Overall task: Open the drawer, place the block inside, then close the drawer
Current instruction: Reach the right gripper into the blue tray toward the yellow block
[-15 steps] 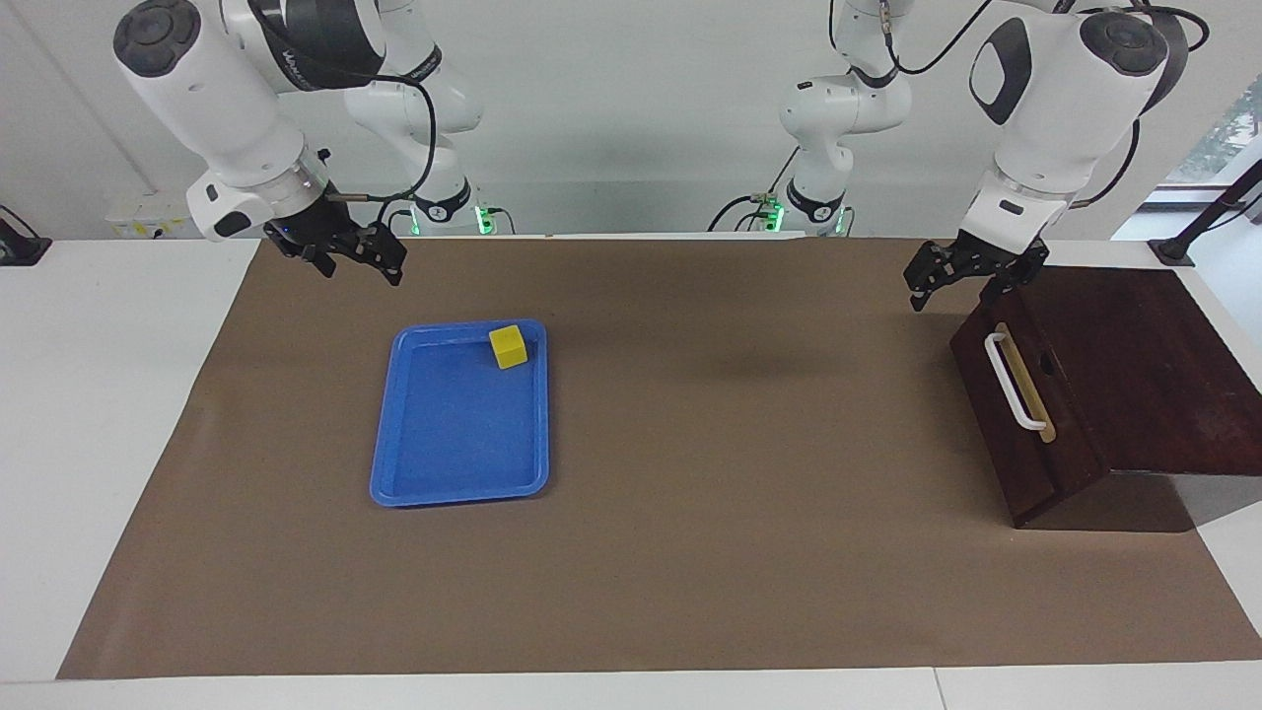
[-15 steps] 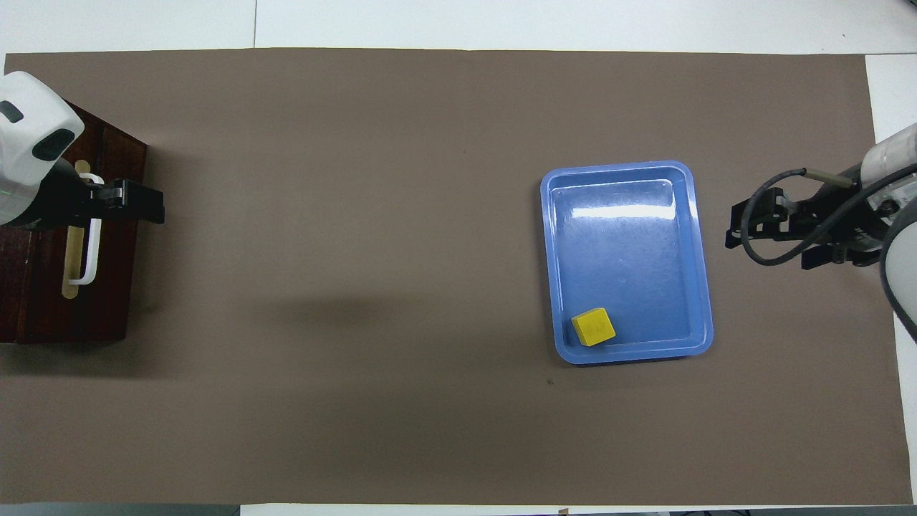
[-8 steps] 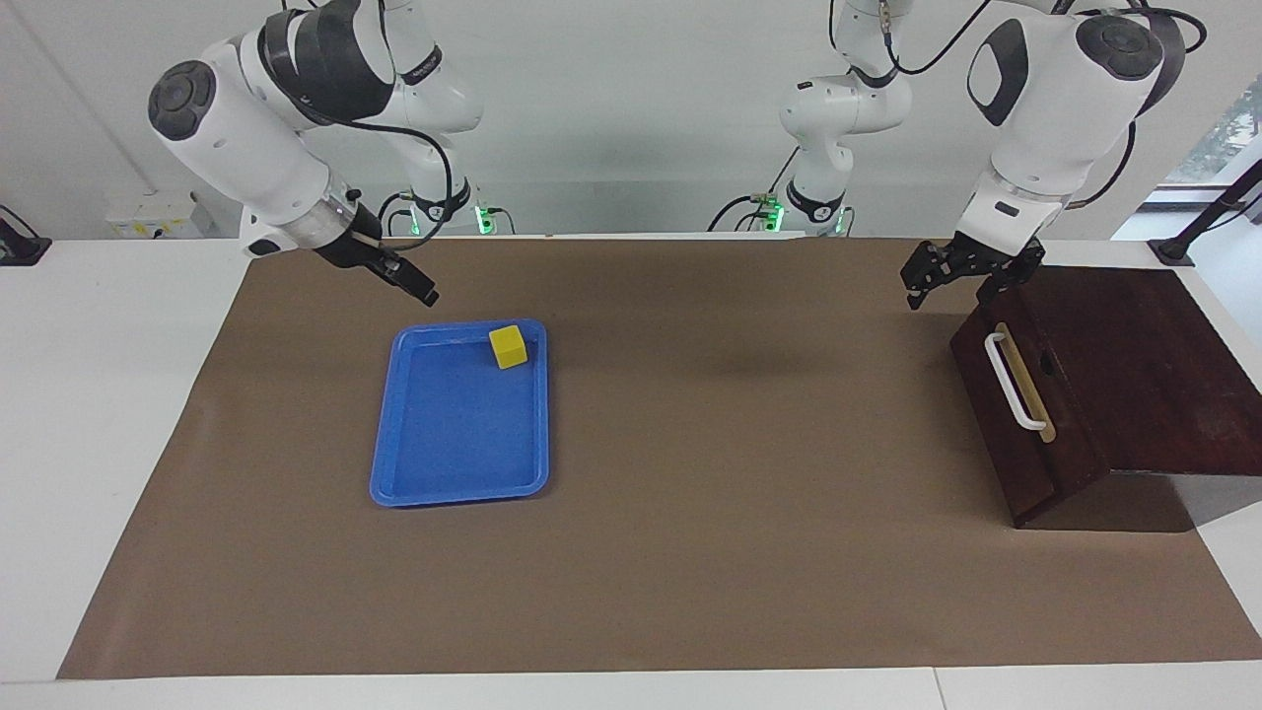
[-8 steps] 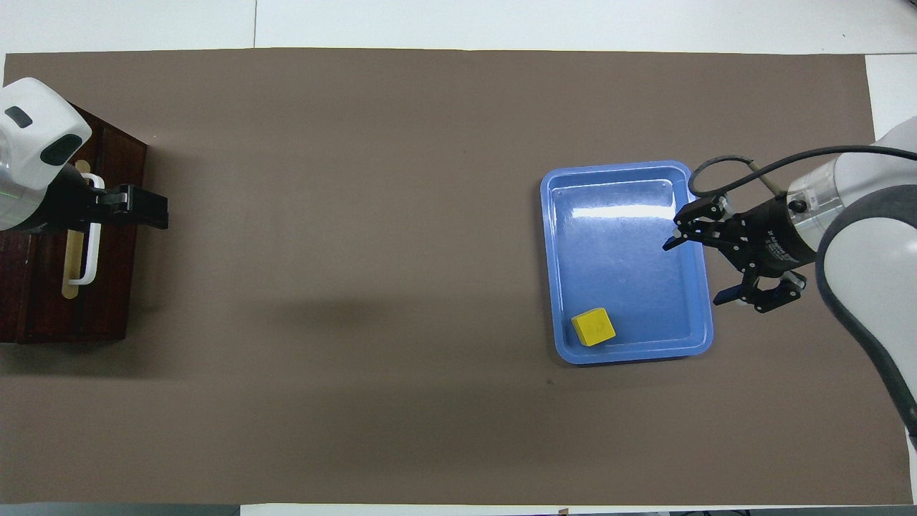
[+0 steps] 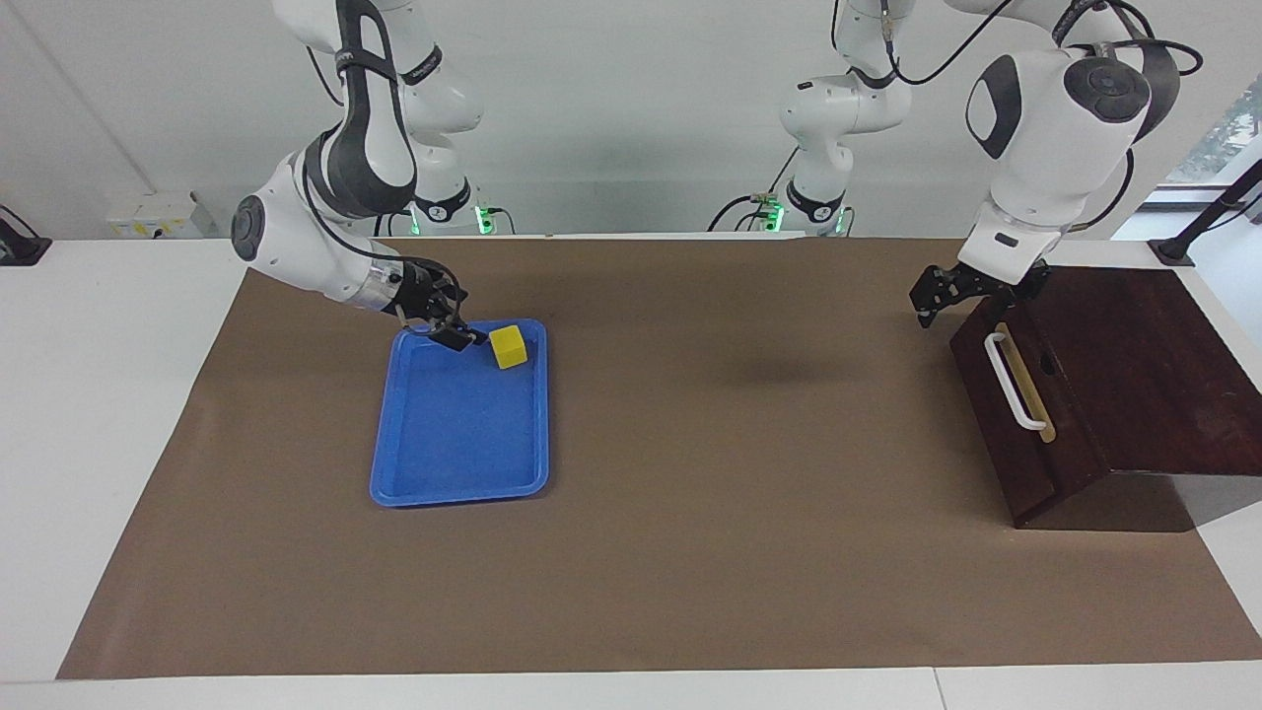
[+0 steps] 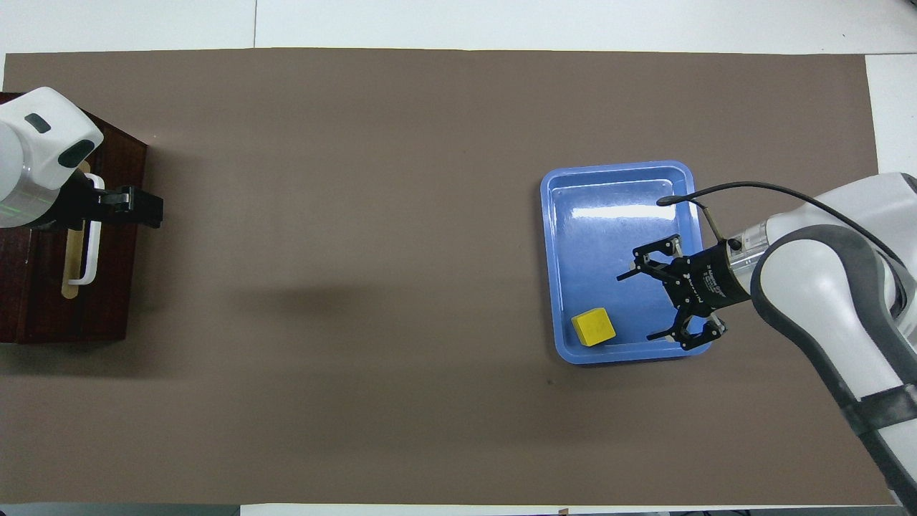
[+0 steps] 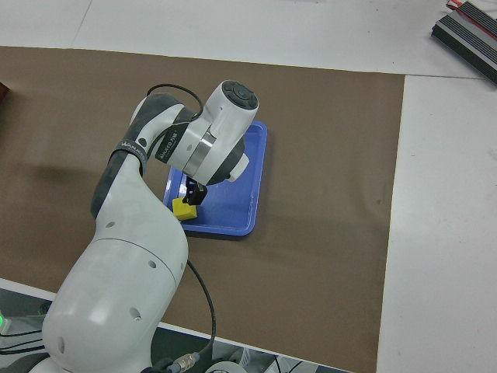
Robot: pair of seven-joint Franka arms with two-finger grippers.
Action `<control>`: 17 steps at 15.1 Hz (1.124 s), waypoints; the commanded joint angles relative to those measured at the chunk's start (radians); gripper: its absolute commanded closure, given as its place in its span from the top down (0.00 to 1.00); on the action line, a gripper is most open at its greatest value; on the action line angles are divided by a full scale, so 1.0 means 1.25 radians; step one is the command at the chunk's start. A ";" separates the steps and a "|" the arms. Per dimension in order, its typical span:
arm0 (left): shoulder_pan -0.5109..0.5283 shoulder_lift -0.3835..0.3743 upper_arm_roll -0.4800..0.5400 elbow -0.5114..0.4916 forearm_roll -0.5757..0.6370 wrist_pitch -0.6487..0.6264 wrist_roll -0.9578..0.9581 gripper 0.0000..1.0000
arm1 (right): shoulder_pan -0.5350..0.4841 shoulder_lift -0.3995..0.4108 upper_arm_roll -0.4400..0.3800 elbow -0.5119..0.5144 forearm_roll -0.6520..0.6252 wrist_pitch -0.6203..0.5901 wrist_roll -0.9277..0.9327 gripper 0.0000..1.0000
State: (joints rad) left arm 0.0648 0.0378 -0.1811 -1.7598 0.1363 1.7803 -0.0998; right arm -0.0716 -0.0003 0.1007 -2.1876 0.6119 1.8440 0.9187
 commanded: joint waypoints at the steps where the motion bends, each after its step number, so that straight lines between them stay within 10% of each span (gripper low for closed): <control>1: 0.006 0.032 -0.007 -0.022 0.088 0.052 0.000 1.00 | -0.003 -0.044 0.003 -0.082 0.036 0.050 -0.048 1.00; 17: 0.057 0.094 -0.007 -0.164 0.286 0.292 -0.080 0.99 | -0.065 0.097 0.002 -0.118 0.156 0.059 -0.186 1.00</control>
State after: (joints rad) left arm 0.1252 0.1700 -0.1820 -1.9199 0.4709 2.0969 -0.1851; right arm -0.1393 0.1145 0.0936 -2.3376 0.7781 1.9106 0.7213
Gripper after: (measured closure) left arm 0.004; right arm 0.000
